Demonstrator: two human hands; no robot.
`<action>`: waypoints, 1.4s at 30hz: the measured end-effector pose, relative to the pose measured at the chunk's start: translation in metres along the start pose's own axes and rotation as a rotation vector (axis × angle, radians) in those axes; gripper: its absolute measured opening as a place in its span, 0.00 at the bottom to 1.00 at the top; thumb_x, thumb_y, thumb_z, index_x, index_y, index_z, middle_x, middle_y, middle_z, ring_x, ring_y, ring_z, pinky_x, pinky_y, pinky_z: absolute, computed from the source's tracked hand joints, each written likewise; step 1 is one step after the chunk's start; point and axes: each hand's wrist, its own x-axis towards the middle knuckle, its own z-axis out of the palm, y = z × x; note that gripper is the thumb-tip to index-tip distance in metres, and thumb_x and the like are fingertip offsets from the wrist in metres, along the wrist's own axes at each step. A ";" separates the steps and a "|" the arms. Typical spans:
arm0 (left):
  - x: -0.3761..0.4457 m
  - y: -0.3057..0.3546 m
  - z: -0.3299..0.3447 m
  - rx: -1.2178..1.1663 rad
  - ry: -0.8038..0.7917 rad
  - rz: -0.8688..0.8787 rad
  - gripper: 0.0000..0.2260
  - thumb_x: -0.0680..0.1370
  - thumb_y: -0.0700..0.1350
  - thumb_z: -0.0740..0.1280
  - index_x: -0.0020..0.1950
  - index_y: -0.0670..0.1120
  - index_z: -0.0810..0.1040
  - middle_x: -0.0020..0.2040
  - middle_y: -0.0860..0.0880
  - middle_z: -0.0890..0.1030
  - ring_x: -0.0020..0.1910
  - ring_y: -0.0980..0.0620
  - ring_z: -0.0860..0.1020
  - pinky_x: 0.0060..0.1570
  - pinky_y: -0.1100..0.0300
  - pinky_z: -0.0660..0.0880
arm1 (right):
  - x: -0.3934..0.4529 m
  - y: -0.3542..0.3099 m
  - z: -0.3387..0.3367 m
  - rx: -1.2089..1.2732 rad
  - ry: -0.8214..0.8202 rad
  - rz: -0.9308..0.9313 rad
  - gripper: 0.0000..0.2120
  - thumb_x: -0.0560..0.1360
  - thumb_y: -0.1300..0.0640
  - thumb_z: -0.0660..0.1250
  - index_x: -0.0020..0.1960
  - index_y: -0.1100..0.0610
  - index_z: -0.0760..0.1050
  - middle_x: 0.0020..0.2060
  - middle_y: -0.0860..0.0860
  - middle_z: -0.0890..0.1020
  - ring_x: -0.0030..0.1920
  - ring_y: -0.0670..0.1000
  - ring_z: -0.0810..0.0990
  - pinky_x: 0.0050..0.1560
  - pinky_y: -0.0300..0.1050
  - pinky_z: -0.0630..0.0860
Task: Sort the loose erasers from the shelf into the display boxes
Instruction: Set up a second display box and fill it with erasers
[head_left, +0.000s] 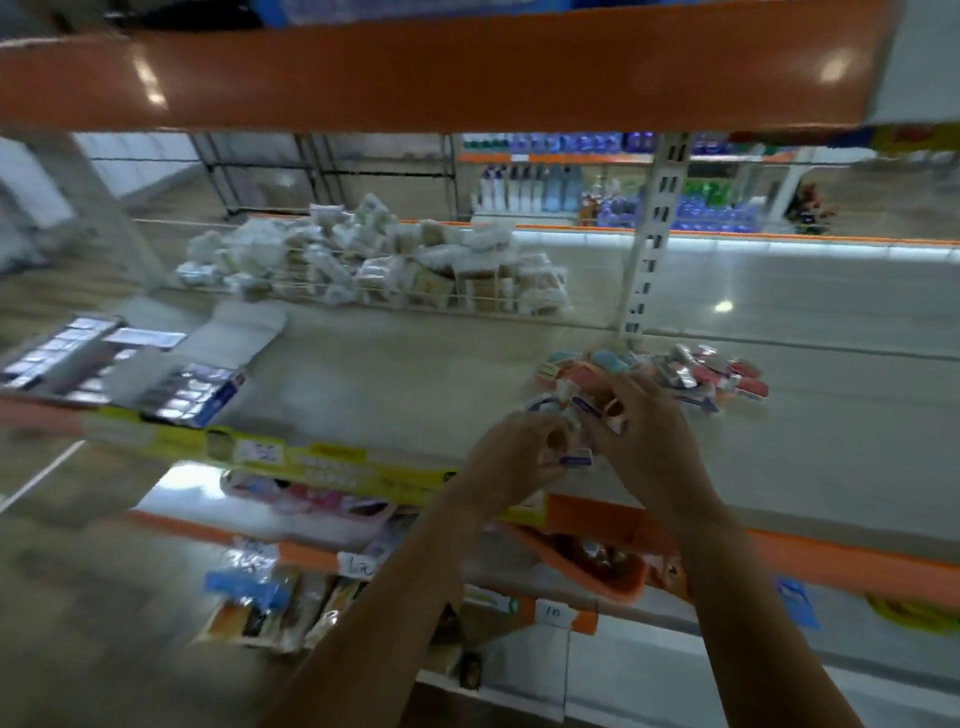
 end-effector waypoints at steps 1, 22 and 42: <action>-0.012 -0.011 -0.010 -0.022 0.031 -0.028 0.10 0.73 0.45 0.71 0.51 0.46 0.75 0.50 0.50 0.77 0.46 0.52 0.73 0.43 0.63 0.68 | 0.003 -0.012 0.007 0.016 -0.013 -0.025 0.14 0.72 0.55 0.71 0.55 0.57 0.77 0.51 0.51 0.78 0.50 0.50 0.76 0.47 0.42 0.73; -0.256 -0.273 -0.214 0.010 0.491 -0.349 0.09 0.74 0.48 0.71 0.51 0.46 0.79 0.43 0.55 0.75 0.39 0.59 0.70 0.38 0.69 0.65 | 0.025 -0.301 0.240 0.320 -0.392 -0.243 0.06 0.76 0.57 0.65 0.49 0.57 0.69 0.39 0.47 0.75 0.41 0.51 0.76 0.41 0.41 0.68; -0.172 -0.445 -0.278 -0.058 0.538 -0.335 0.06 0.74 0.46 0.72 0.49 0.50 0.78 0.43 0.59 0.74 0.40 0.61 0.72 0.39 0.73 0.67 | 0.162 -0.327 0.395 -0.031 -0.462 -0.252 0.08 0.73 0.62 0.64 0.52 0.61 0.75 0.48 0.55 0.78 0.50 0.53 0.72 0.50 0.46 0.70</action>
